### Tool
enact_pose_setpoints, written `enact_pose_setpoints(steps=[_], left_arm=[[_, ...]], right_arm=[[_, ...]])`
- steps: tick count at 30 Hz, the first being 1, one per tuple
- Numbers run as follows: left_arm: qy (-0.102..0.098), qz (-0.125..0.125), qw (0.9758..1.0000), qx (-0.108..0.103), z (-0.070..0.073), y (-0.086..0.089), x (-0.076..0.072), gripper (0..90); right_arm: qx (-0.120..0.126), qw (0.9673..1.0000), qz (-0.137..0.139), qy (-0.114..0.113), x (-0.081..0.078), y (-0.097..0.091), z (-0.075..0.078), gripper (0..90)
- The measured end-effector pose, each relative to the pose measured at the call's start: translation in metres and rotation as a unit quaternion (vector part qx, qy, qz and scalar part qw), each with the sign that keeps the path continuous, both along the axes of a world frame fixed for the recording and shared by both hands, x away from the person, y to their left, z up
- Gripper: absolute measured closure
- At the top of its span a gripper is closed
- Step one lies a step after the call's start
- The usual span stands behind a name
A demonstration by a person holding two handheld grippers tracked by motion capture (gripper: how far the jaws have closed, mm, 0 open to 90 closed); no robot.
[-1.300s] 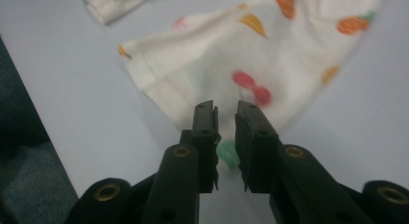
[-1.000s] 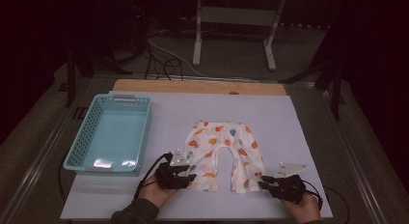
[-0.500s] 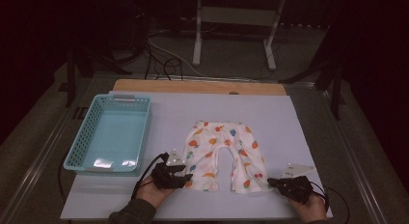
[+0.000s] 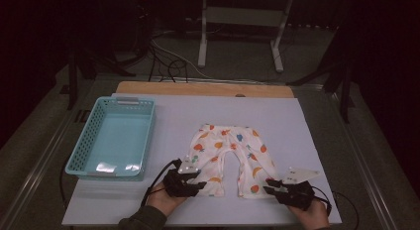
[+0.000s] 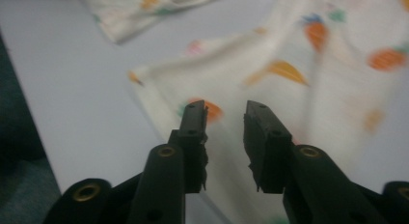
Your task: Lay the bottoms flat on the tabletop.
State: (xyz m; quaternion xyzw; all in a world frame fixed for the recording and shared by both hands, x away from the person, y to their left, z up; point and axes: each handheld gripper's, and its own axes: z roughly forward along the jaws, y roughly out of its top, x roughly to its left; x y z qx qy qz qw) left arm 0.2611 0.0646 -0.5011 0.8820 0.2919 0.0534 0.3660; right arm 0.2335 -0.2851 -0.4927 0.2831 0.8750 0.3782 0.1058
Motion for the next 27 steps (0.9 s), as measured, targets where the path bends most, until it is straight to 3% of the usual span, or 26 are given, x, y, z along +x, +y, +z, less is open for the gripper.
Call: enact_pose_setpoints(steps=[5,10,13,15,17,19,20,21,22,27], left_arm=[[0.004,-0.019,0.9998,-0.002,-0.003,-0.015,-0.003,54.4],[0.012,-0.031,0.9994,-0.008,-0.008,-0.026,-0.005,54.4],[0.012,-0.045,0.9989,-0.001,-0.01,-0.034,-0.008,55.1],[0.01,-0.05,0.9987,0.005,-0.012,-0.039,-0.009,58.6],[-0.005,-0.049,0.9986,0.018,-0.013,-0.042,-0.012,64.2],[-0.008,-0.054,0.9983,0.019,-0.013,-0.045,-0.013,72.2],[-0.008,-0.054,0.9983,0.019,-0.013,-0.045,-0.013,77.2],[-0.012,-0.059,0.998,0.021,-0.014,-0.047,-0.014,77.2],[-0.009,-0.061,0.9979,0.021,-0.014,-0.047,-0.014,86.3],[0.0,-0.071,0.9974,0.012,-0.013,-0.048,-0.015,89.0]], right_arm=[[0.018,0.9994,0.027,0.012,0.002,0.023,-0.006,62.6],[0.011,0.9985,0.049,0.023,0.003,0.043,-0.012,57.8],[0.005,0.9979,0.059,0.028,0.003,0.052,-0.016,58.2],[-0.003,0.9976,0.064,0.024,0.004,0.056,-0.019,60.5],[-0.017,0.9975,0.066,0.021,0.004,0.061,-0.021,66.0],[-0.03,0.9971,0.069,0.009,0.003,0.066,-0.023,74.1],[-0.03,0.9971,0.069,0.009,0.003,0.066,-0.023,74.1],[-0.034,0.9968,0.072,0.009,0.001,0.068,-0.022,77.7],[-0.036,0.9964,0.077,0.006,0.002,0.07,-0.021,86.5],[-0.027,0.9963,0.08,0.015,0.004,0.07,-0.022,89.0]])
